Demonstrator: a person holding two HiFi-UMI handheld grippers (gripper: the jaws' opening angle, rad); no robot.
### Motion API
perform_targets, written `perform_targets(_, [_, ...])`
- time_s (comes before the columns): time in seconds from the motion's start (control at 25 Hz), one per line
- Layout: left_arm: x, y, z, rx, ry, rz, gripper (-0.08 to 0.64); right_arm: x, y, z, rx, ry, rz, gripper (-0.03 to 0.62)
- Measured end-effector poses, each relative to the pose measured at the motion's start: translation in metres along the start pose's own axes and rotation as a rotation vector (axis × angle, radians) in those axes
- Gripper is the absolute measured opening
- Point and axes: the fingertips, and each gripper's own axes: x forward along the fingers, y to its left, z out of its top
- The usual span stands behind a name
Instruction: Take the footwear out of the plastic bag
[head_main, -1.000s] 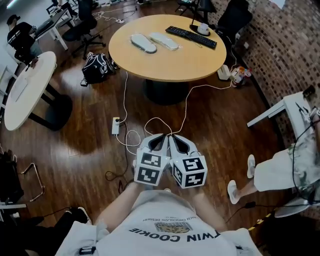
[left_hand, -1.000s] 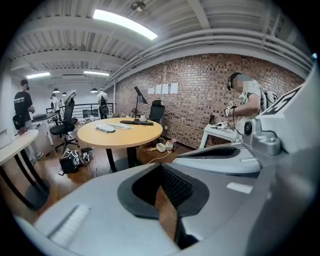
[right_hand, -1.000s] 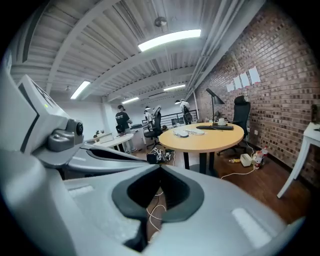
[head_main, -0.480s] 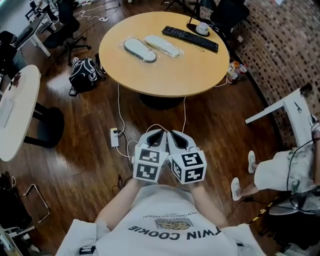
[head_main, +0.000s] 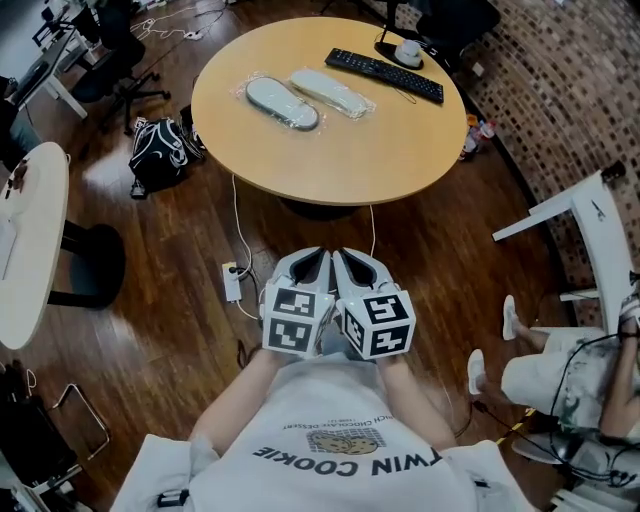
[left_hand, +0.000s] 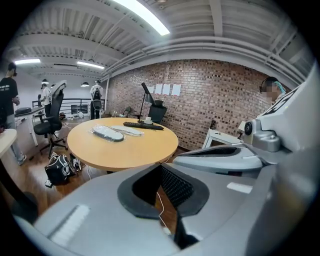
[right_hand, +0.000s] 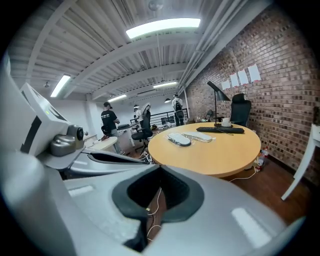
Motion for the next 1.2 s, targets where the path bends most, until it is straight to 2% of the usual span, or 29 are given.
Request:
perform_targets(0.32, [0.042,0.040,0.012,-0.015,0.018,0.040,0.005,0.055,-0.021,0.013,0.025,0.008,0.035,0.000])
perform_targets(0.76, [0.130,0.129,0.060,0.013,0.093,0.152,0.005,0.165,-0.080,0.061,0.093,0.027,0.129,0.000])
perform_targets(0.88, [0.155,0.145,0.067,0.002,0.115,0.163,0.005,0.190,-0.094,0.077,0.084,0.032,0.161,0.000])
perform_targets(1.04, [0.175,0.159,0.080,-0.023,0.109,0.180,0.005,0.215,-0.103,0.089,0.077,0.045,0.182,0.000])
perform_targets(1.2, [0.190,0.173,0.098,0.016,0.090,0.200,0.005,0.232,-0.111,0.094,0.093,0.051,0.192,0.000])
